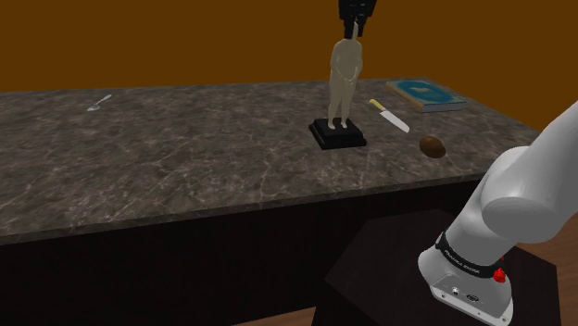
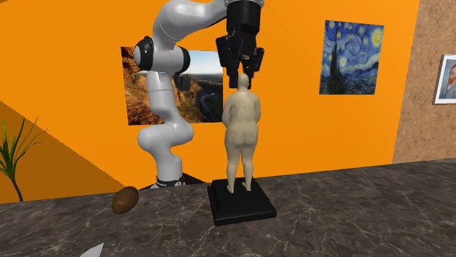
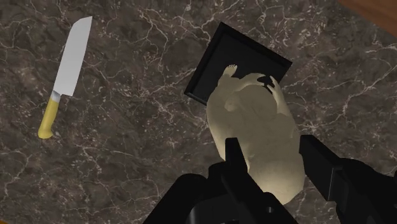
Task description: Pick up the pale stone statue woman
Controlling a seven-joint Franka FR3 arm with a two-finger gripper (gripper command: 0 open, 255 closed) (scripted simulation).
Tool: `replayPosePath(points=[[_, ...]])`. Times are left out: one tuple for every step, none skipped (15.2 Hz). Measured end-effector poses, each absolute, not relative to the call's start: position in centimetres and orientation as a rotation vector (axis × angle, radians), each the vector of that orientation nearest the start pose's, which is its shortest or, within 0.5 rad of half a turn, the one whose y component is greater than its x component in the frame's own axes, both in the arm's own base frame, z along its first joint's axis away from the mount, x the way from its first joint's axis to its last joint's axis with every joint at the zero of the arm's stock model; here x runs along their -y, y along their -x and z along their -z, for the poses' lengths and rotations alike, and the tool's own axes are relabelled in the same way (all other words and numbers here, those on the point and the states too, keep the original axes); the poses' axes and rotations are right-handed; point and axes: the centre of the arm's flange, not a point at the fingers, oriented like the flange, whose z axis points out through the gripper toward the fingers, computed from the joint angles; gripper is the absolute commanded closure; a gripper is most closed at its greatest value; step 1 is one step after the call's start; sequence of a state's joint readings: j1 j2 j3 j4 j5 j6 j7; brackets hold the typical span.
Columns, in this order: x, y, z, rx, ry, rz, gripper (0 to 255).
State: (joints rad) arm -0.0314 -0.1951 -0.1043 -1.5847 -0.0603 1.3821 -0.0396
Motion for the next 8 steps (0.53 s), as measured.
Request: replayPosePath(points=[[7.8,-46.4,-70.6,-0.167,3.175,-0.019,255],[7.8,-46.4,-71.3,-0.167,3.175,-0.019,255],[7.8,-46.4,-71.8,-0.167,3.175,-0.019,255],[7.8,-46.3,-72.4,-0.167,3.175,-0.019,255],[7.8,-46.4,-72.9,-0.167,3.175,-0.019,255],[7.7,-46.5,-73.4,-0.167,3.175,-0.019,255],[7.8,-46.4,-73.9,-0.167,3.175,-0.019,255],[7.8,-46.5,-74.2,-0.167,3.175,-0.019,255]])
